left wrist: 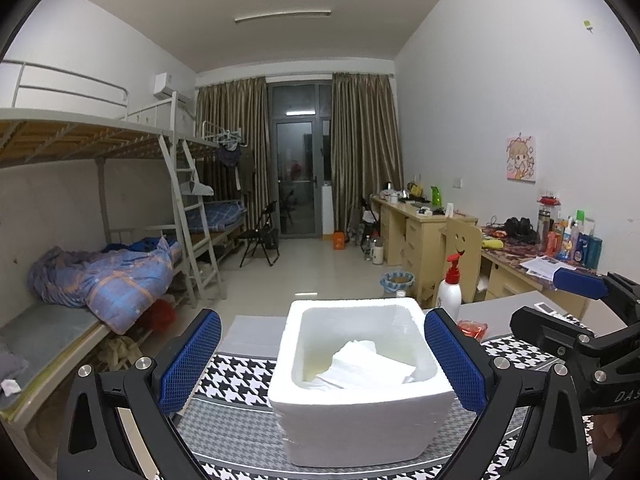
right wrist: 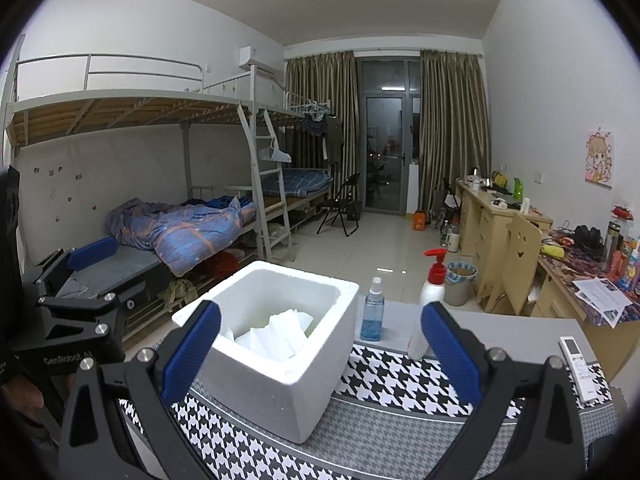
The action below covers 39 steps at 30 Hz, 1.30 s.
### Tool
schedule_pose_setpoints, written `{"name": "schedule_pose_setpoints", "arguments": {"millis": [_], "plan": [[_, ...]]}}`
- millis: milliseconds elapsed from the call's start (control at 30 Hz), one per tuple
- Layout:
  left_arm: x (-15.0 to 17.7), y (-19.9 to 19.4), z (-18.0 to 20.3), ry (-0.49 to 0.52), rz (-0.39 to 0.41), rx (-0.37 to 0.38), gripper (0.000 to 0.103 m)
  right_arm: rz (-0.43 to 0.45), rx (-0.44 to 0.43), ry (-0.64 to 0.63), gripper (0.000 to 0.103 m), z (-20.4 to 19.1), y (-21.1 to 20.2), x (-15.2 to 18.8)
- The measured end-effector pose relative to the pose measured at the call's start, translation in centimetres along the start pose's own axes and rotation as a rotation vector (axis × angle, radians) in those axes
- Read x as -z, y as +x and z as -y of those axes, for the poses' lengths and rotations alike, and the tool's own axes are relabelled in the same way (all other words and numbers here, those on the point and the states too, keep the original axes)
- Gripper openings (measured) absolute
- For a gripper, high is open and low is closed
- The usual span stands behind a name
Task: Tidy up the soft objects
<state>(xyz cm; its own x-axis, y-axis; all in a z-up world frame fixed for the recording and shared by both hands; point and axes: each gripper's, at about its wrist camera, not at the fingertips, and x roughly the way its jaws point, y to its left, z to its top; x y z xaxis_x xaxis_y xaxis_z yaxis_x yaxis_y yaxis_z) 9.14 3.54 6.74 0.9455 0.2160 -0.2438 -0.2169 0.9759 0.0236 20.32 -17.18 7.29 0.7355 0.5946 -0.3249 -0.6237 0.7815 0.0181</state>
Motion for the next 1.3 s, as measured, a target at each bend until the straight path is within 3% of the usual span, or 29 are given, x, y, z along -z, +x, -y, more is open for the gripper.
{"name": "schedule_pose_setpoints", "arguments": {"millis": [267,1300], "plan": [[-0.2,-1.3,0.4,-0.026,0.01,-0.004,0.102,0.01,0.01,0.006,0.102,0.3,-1.6,0.5],[2.9,-7.5,3.4,0.031,0.05,0.054,0.102,0.083,0.05,-0.005,0.102,-0.2,-8.4,3.7]]}}
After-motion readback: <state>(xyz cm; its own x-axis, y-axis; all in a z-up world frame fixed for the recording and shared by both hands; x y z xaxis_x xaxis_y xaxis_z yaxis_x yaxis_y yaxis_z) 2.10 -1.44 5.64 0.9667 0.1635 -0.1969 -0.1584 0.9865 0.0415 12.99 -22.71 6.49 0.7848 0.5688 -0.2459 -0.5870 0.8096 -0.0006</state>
